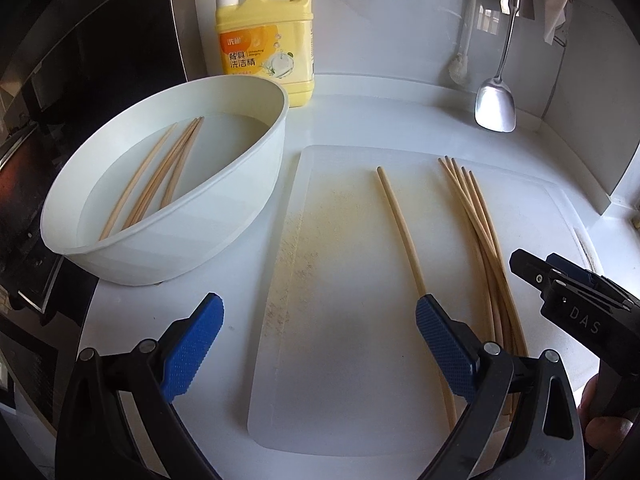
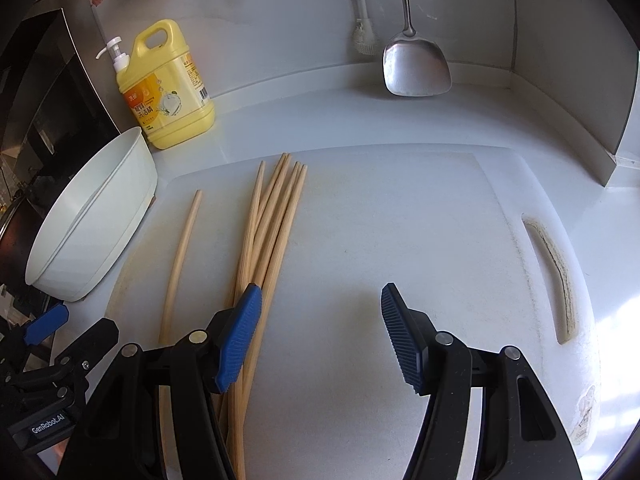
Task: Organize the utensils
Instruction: 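Close the right tool on one chopstick while the left tool positions over another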
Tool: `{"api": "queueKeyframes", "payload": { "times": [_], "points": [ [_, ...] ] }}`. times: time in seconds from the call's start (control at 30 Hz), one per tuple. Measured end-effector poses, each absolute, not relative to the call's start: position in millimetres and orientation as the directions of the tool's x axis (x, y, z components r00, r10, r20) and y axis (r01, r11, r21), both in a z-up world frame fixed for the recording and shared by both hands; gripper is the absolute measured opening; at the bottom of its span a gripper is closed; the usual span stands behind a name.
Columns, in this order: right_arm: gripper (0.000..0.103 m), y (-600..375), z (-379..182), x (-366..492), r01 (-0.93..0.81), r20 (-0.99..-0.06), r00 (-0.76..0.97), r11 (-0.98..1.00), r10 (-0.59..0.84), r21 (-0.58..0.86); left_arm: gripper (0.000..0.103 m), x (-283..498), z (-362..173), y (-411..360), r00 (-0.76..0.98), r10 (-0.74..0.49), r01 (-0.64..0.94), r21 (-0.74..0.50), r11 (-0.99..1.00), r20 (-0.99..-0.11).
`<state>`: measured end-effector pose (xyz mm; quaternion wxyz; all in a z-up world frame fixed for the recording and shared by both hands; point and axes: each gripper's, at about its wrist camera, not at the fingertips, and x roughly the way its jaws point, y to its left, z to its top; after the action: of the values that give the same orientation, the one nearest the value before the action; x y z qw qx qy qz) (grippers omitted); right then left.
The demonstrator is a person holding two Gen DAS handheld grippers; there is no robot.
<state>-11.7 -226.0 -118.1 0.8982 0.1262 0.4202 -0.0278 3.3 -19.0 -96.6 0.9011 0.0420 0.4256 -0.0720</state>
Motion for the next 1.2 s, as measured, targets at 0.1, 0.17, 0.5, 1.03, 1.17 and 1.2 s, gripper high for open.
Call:
{"api": "queueKeyframes", "payload": {
  "times": [0.1, 0.17, 0.5, 1.03, 1.17, 1.2],
  "points": [
    [0.06, -224, -119, -12, 0.149, -0.761, 0.647, 0.969, 0.055, 0.197, 0.095, 5, -97, -19, 0.629, -0.092, 0.156, 0.009, 0.988, -0.772],
    [0.06, -221, -119, -11, 0.142, -0.762, 0.646, 0.974, 0.045, 0.177, 0.095, 5, -97, -19, 0.631, -0.091, 0.161, 0.015, 0.987, -0.771],
    [0.06, -205, -121, -10, 0.115, -0.774, 0.633, 0.991, -0.019, 0.07, 0.095, 9, -96, -15, 0.638, -0.076, 0.14, 0.019, 0.99, -0.766],
    [0.06, -216, -116, -18, 0.131, -0.758, 0.649, 0.991, -0.062, 0.031, 0.095, 14, -98, -28, 0.645, -0.082, 0.149, 0.019, 0.989, -0.76],
    [0.06, -208, -118, -14, 0.116, -0.761, 0.646, 0.993, -0.06, 0.021, 0.095, 16, -99, -32, 0.65, -0.08, 0.151, 0.025, 0.988, -0.756],
    [0.06, -208, -119, -12, 0.116, -0.765, 0.641, 0.993, -0.063, 0.015, 0.095, 17, -100, -34, 0.65, -0.079, 0.153, 0.028, 0.988, -0.756]
  ]
}}
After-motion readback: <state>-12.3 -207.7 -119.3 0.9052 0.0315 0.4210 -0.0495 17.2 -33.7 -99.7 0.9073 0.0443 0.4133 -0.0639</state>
